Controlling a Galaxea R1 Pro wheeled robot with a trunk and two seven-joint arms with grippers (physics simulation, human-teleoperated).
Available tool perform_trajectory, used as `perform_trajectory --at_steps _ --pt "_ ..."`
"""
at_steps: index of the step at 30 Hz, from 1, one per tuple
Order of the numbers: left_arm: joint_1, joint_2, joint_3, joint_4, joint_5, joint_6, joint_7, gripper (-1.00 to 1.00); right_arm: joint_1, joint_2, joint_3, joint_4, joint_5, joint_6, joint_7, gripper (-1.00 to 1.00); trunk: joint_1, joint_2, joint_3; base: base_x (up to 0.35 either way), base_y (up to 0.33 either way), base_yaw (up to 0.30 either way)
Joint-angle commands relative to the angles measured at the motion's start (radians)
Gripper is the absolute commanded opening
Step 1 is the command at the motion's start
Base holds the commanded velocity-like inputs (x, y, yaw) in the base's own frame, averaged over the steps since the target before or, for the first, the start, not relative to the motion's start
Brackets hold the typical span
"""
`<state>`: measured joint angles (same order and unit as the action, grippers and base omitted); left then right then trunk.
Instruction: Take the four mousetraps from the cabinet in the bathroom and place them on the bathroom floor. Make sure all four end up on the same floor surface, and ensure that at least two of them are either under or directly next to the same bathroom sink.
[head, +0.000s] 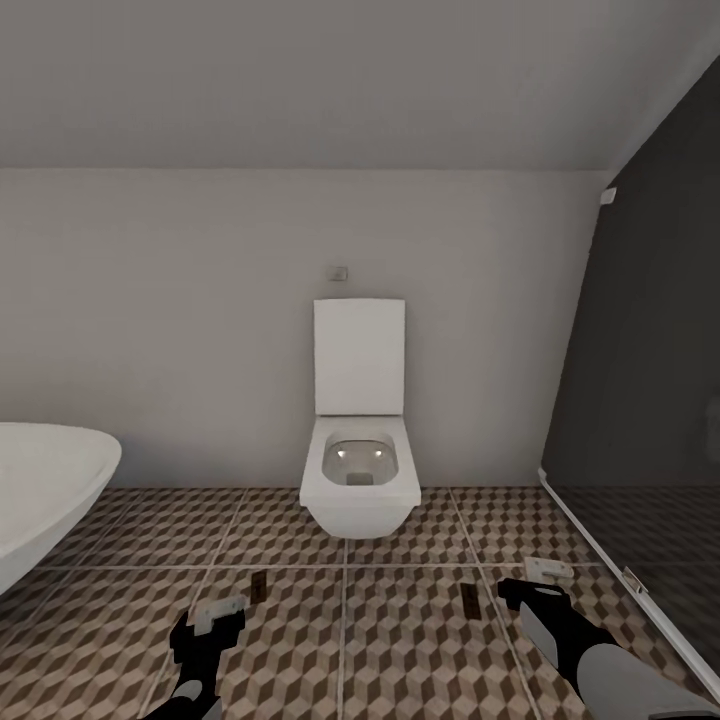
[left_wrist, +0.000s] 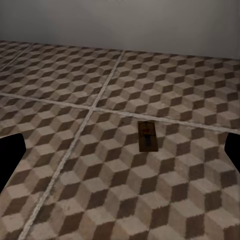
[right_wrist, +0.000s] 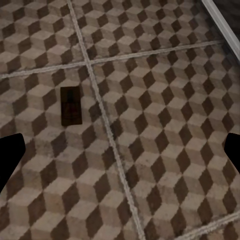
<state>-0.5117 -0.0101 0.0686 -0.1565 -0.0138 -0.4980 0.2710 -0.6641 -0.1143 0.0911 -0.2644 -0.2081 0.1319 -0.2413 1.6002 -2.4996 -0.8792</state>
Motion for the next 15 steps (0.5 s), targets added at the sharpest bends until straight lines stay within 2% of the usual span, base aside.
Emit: perform_trajectory --at_steps 1,15 --pt "-0.001 -0.001 0.007 0.001 -0.002 -0.004 -0.001 1.0 0.0 -0.001 0.009 -0.002 -0.008 0.006 -0.006 1.0 0.0 0.0 -0.001 0.0 0.0 0.0" --pt "-0.001 -0.001 0.007 0.002 -0.002 -0.004 -0.001 1.0 0.0 -0.001 0.009 -0.002 -0.008 0.006 -0.006 1.0 0.0 0.0 -0.001 0.0 0.0 0.0"
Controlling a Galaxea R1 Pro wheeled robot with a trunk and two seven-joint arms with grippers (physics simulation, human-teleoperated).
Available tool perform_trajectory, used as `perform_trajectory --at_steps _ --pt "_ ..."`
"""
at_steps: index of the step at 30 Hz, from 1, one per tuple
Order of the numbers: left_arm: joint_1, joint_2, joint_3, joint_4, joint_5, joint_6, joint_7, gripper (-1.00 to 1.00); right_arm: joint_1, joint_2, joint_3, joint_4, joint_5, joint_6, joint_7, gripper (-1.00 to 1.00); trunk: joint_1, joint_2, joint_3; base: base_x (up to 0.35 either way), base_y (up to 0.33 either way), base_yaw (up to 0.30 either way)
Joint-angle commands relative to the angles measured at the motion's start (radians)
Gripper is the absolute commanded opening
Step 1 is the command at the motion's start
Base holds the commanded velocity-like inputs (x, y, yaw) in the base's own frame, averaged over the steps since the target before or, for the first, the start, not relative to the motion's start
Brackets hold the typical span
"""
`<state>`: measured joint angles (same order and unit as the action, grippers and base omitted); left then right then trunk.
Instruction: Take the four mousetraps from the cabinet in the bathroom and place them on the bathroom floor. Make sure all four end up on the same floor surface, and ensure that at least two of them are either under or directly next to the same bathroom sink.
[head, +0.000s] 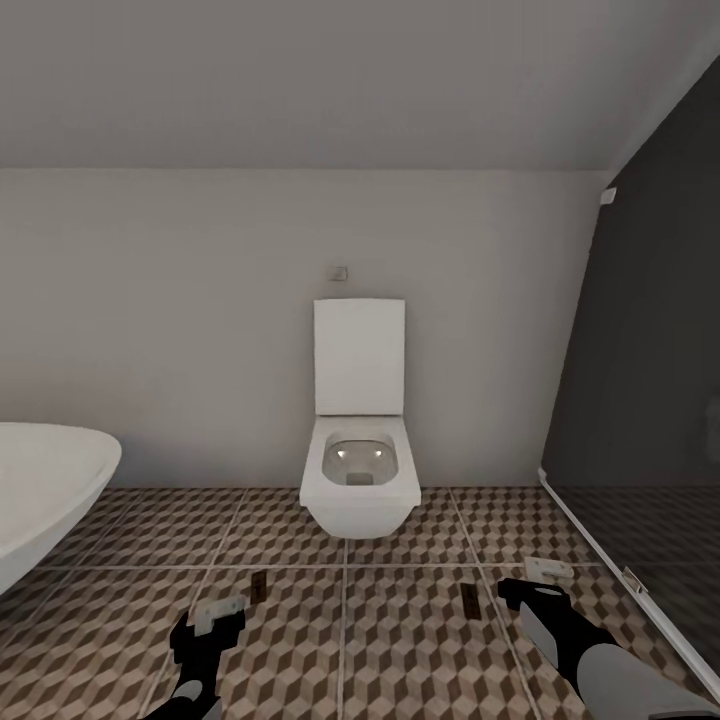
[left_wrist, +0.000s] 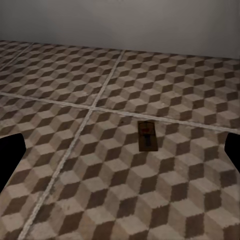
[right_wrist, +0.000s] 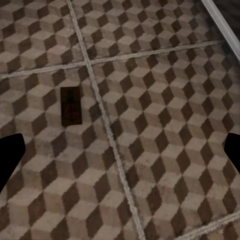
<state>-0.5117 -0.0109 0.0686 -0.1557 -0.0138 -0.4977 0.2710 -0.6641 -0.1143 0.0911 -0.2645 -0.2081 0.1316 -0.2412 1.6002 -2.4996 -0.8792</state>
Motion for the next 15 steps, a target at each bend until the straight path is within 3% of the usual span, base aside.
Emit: perform_trajectory --at_steps 1,15 --pt "-0.001 -0.001 0.007 0.001 -0.002 -0.004 -0.001 1.0 0.0 -0.001 0.009 -0.002 -0.008 0.007 -0.006 1.0 0.0 0.0 -0.001 0.0 0.0 0.0" --pt "-0.001 -0.001 0.006 0.001 -0.002 -0.004 0.0 1.0 0.0 -0.001 0.009 -0.005 -0.008 0.006 -0.006 1.0 0.0 0.0 -0.001 0.0 0.0 0.0"
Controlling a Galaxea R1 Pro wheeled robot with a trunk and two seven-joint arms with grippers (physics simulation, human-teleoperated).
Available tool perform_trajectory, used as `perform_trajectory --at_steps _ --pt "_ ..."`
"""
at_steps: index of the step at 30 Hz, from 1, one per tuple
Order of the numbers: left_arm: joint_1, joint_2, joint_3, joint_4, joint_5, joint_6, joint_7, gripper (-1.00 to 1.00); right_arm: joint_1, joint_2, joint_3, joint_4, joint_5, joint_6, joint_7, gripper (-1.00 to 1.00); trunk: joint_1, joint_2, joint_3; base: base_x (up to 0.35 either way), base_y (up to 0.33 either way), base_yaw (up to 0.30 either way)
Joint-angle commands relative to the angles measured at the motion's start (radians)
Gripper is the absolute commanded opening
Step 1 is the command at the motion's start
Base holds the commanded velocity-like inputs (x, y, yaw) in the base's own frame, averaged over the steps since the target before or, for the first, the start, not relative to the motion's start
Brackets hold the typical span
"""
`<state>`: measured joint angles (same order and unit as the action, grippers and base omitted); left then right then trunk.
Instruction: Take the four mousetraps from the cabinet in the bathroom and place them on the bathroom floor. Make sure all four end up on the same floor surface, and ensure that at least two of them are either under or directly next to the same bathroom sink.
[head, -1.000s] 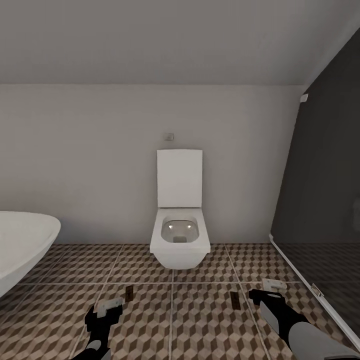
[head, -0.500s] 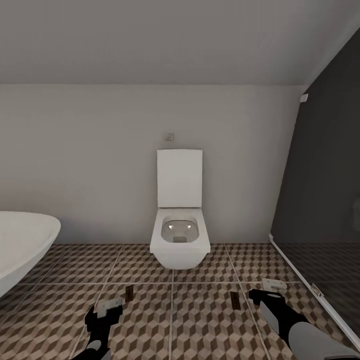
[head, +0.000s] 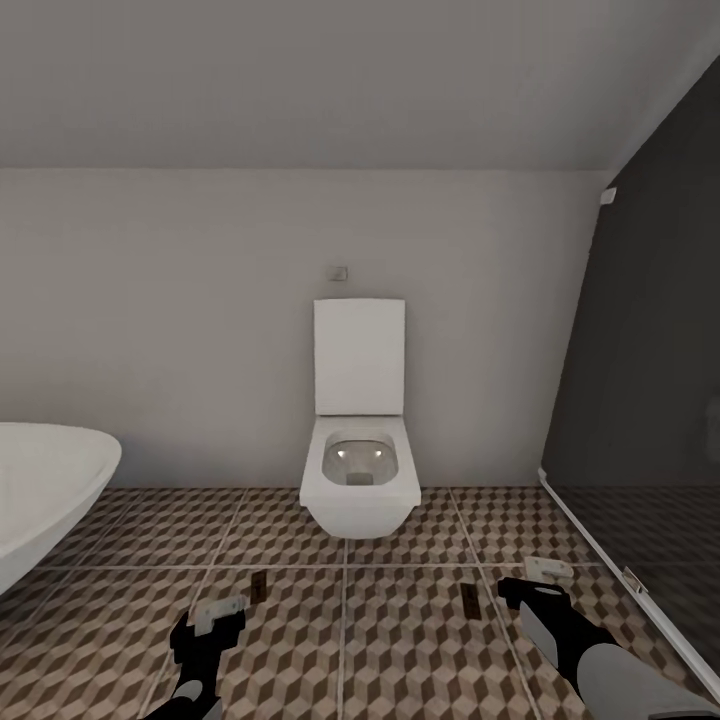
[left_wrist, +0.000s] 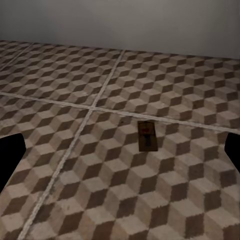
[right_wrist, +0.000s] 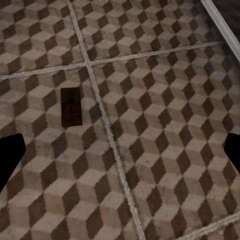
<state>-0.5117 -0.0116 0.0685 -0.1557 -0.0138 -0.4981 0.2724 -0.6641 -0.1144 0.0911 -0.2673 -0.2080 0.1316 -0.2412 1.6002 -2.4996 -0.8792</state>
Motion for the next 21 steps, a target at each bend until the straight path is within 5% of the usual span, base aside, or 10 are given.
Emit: perform_trajectory --at_steps 1,21 --pt "-0.001 -0.001 0.007 0.001 -0.002 -0.004 -0.001 1.0 0.0 -0.001 0.009 -0.003 -0.008 0.007 -0.006 1.0 0.0 0.0 -0.001 0.0 0.0 0.0" --pt "-0.001 -0.001 0.005 0.001 -0.001 -0.004 -0.001 1.0 0.0 0.0 0.009 -0.004 -0.008 0.007 -0.006 1.0 -0.073 0.133 0.058 0.0 0.0 0.0"
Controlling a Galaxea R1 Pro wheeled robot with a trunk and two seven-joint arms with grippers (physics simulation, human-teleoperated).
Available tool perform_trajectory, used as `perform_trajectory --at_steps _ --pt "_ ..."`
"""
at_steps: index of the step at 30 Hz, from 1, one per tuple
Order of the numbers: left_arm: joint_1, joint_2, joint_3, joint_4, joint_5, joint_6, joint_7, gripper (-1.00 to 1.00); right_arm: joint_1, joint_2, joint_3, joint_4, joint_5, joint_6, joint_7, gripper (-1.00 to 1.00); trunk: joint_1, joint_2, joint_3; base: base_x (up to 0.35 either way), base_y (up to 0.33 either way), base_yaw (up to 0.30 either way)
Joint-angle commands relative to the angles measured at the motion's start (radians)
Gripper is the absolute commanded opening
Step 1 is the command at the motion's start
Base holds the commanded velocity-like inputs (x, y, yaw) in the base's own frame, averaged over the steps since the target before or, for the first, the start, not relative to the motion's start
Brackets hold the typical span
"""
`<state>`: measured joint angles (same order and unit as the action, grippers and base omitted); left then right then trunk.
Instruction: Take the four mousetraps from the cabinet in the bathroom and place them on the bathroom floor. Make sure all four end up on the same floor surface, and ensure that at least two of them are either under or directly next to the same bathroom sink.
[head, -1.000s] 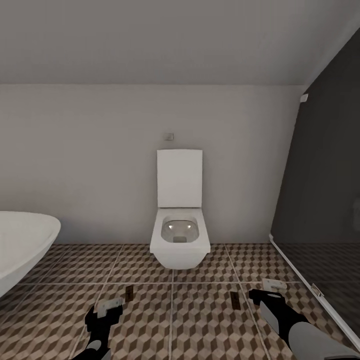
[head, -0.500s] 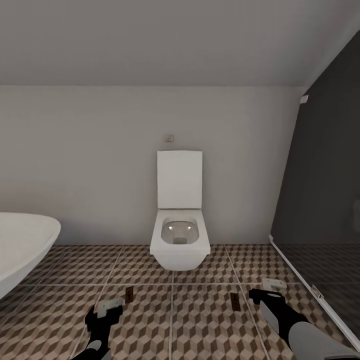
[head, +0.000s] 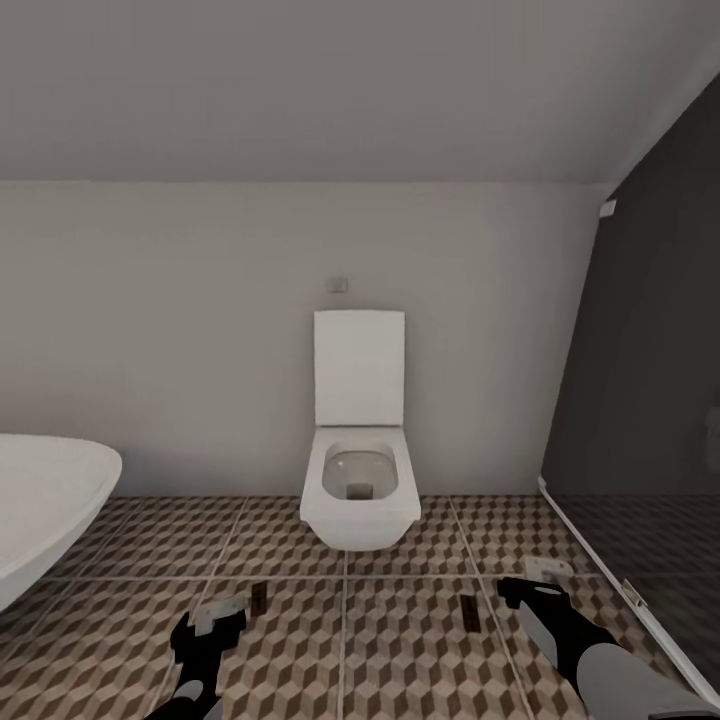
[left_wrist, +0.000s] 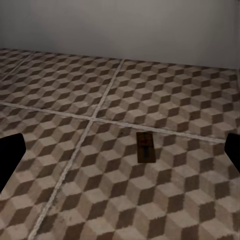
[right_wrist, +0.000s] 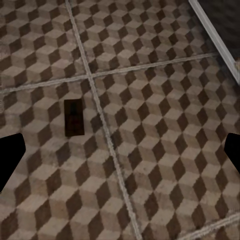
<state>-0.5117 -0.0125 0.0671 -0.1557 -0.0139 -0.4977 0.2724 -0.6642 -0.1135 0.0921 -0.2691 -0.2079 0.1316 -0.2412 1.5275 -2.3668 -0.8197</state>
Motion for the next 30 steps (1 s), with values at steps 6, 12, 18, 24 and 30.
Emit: perform_trajectory --at_steps 6,12,18,24,30 --pt "-0.001 0.0 0.008 0.0 -0.001 -0.004 -0.001 1.0 0.0 -0.001 0.009 -0.002 -0.008 0.006 -0.006 1.0 -0.023 0.042 0.018 0.0 0.0 0.0" --pt "-0.001 0.0 0.008 -0.001 -0.001 -0.004 -0.001 1.0 0.0 0.0 0.009 -0.002 -0.008 0.006 -0.006 1.0 -0.046 0.084 0.037 0.0 0.0 0.0" --pt "-0.001 0.0 0.008 -0.001 -0.001 -0.004 -0.002 1.0 0.0 0.0 0.009 -0.002 -0.008 0.006 -0.006 1.0 -0.069 0.126 0.055 0.0 0.0 0.0" --pt "-0.001 0.0 0.009 -0.001 -0.001 -0.004 -0.002 1.0 0.0 0.0 0.009 -0.002 -0.008 0.006 -0.006 1.0 -0.092 0.168 0.074 0.0 0.0 0.0" --pt "-0.001 0.0 0.01 0.0 -0.001 -0.004 -0.002 1.0 0.0 0.0 0.009 -0.002 -0.007 0.006 -0.006 1.0 -0.115 0.21 0.093 0.0 0.0 0.0"
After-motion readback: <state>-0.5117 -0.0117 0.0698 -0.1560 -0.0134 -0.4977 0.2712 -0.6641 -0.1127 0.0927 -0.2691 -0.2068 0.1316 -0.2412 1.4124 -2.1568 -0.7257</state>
